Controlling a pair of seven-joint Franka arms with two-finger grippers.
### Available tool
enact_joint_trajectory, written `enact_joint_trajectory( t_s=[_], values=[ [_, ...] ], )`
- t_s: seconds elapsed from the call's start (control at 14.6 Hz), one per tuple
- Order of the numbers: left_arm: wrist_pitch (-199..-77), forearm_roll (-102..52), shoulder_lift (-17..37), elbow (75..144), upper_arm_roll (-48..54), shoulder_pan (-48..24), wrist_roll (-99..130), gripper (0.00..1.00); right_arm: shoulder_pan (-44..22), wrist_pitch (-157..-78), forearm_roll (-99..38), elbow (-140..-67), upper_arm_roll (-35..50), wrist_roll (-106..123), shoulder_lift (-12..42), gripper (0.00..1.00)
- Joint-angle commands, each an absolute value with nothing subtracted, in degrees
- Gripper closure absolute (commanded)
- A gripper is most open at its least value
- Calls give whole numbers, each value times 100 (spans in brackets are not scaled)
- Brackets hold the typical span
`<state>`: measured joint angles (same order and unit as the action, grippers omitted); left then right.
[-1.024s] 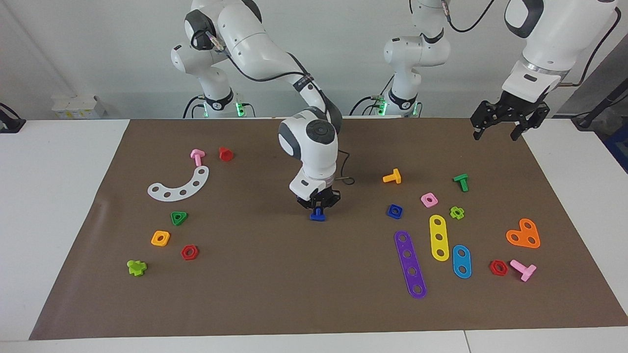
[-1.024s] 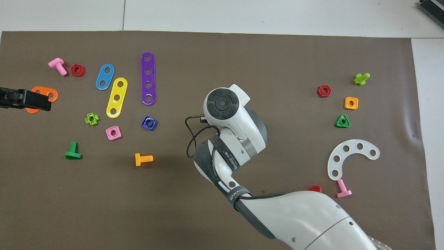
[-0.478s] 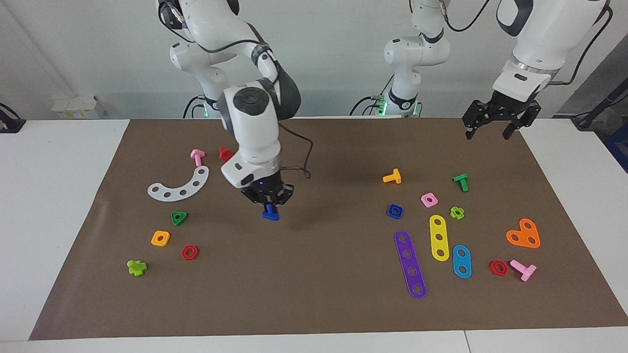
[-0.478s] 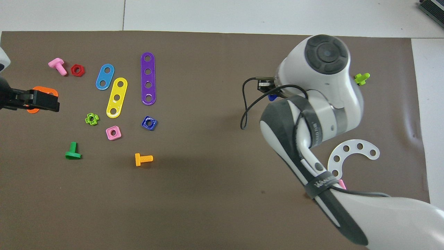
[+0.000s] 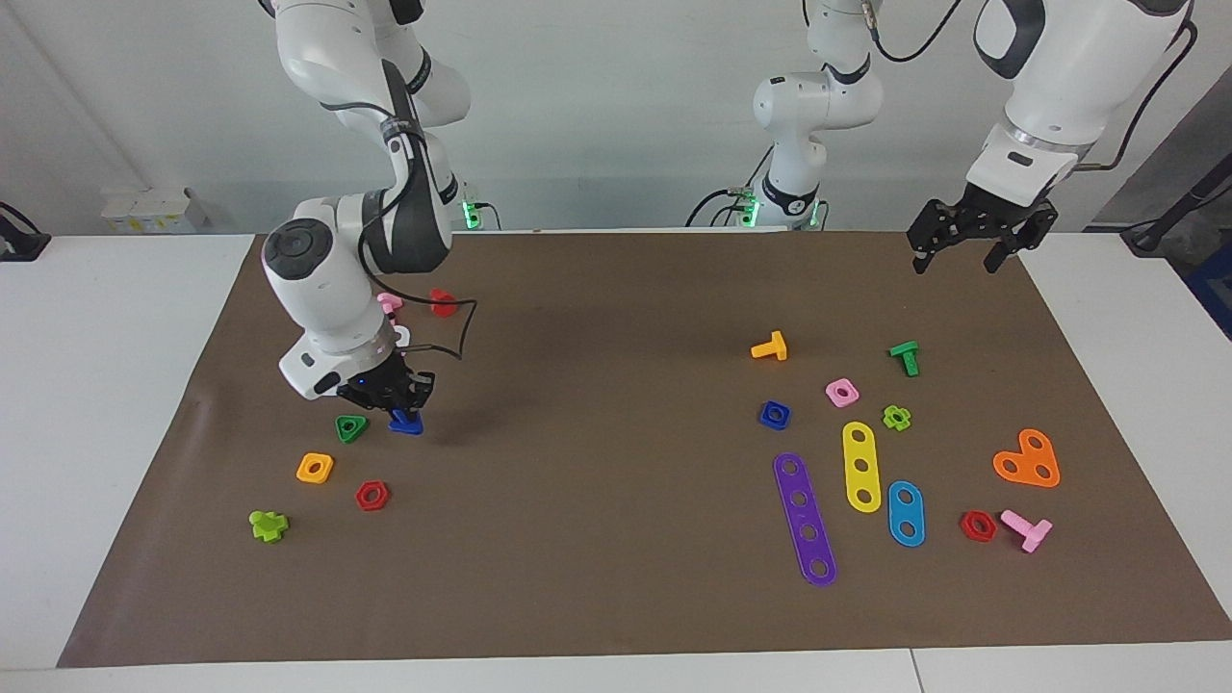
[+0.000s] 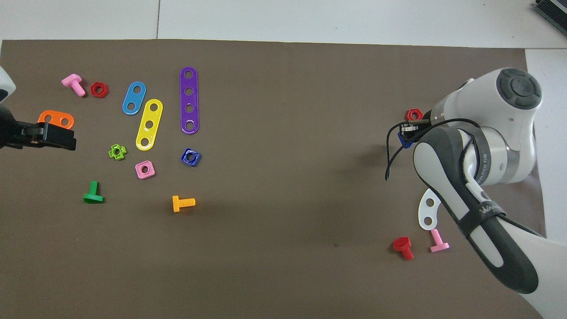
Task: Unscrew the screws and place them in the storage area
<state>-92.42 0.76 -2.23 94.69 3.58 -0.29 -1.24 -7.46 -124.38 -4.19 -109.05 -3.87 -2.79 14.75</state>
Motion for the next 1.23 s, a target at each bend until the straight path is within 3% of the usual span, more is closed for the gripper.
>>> enact_joint_trajectory(
  t_s=[0.0,0.27,0.34,0.48,0.55,0.75,1.16],
  values=[
    [-9360,149,-606,10063,404,0,-105,0,-659,-12980,-598,-11680,-299,-105,1134,100],
    [-9369,149,-598,10055,387,-26,-97,0,-633,-13357,-589,-12004,-299,-53,1178,100],
    [-9369,149,-598,10055,378,-26,-97,0,-633,-13542,-589,-12110,-299,-44,1186,95],
    [-9360,149,-580,10055,334,-53,-97,0,-624,-13841,-589,-12225,-308,-61,1204,18],
    [-9369,149,-571,10055,308,-53,-97,0,-650,-13843,-589,-12182,-308,-114,1213,0],
    [-9430,149,-571,10055,238,-35,-123,0,-703,-13529,-493,-11657,-334,-613,1064,0],
    [-9536,149,-264,9722,193,-44,-211,0,-502,-11404,-36,-10040,-422,-738,423,0]
  ],
)
